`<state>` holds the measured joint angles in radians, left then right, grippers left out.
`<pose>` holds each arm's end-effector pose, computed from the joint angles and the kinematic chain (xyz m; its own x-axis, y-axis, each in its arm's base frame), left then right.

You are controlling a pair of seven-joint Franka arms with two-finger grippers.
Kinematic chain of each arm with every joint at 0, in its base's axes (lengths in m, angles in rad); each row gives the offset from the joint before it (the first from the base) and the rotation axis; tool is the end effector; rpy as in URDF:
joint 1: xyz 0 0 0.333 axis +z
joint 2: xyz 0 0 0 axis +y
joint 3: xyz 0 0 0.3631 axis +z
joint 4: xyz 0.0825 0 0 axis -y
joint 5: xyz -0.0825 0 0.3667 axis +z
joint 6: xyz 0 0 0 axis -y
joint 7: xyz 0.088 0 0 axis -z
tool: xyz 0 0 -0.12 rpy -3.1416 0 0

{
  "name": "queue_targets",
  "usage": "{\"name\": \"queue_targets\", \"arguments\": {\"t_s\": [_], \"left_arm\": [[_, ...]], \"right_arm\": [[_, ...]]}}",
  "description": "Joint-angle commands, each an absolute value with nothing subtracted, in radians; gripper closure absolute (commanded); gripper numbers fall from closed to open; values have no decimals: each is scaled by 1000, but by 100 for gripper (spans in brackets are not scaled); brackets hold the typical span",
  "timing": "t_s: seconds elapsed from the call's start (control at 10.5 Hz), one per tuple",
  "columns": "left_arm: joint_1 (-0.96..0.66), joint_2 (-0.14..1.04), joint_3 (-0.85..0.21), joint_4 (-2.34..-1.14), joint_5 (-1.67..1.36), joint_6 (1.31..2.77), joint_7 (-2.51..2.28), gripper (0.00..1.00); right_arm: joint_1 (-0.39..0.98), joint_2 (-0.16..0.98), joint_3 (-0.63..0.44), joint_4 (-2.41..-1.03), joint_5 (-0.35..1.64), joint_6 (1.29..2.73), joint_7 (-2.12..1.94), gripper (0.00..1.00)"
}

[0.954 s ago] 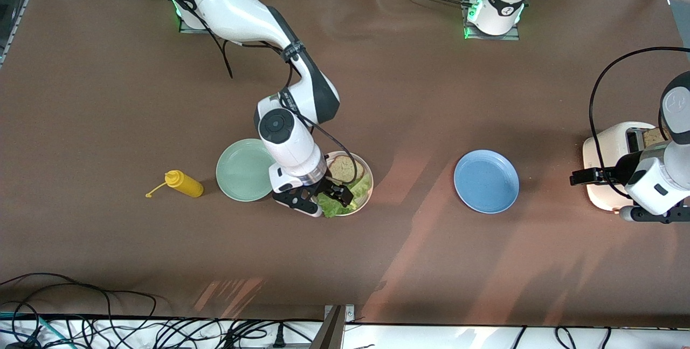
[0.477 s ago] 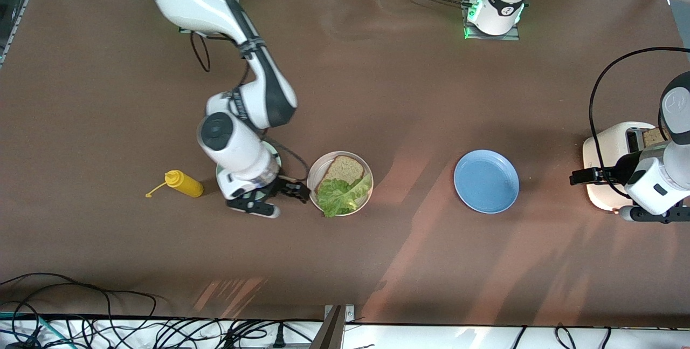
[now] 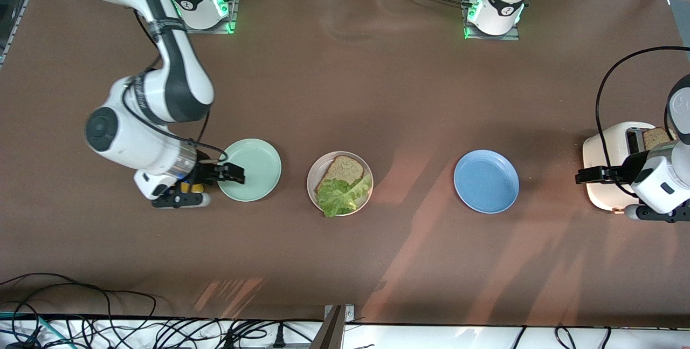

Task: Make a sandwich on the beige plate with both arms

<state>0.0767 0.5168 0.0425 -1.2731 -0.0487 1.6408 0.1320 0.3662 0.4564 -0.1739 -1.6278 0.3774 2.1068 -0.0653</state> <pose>0.6926 0.0705 0.4773 0.9896 -0.0130 -0.1434 -0.0064 -0.9989 0.0458 0.6657 0.1692 0.4022 0.9961 0.0839 0.0278 0.0882 -0.9645 -0.2490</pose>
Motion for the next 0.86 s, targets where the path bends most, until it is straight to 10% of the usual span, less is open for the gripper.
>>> {"name": "queue_targets", "arguments": {"t_s": [0.0, 0.76], "left_arm": [[95, 497, 48, -1278, 29, 1570, 228, 0], [296, 499, 57, -1284, 144, 1545, 524, 0]], "right_arm": [[264, 361, -146, -1720, 362, 2033, -292, 0], [-17, 377, -147, -1703, 340, 1979, -1278, 0]]}}
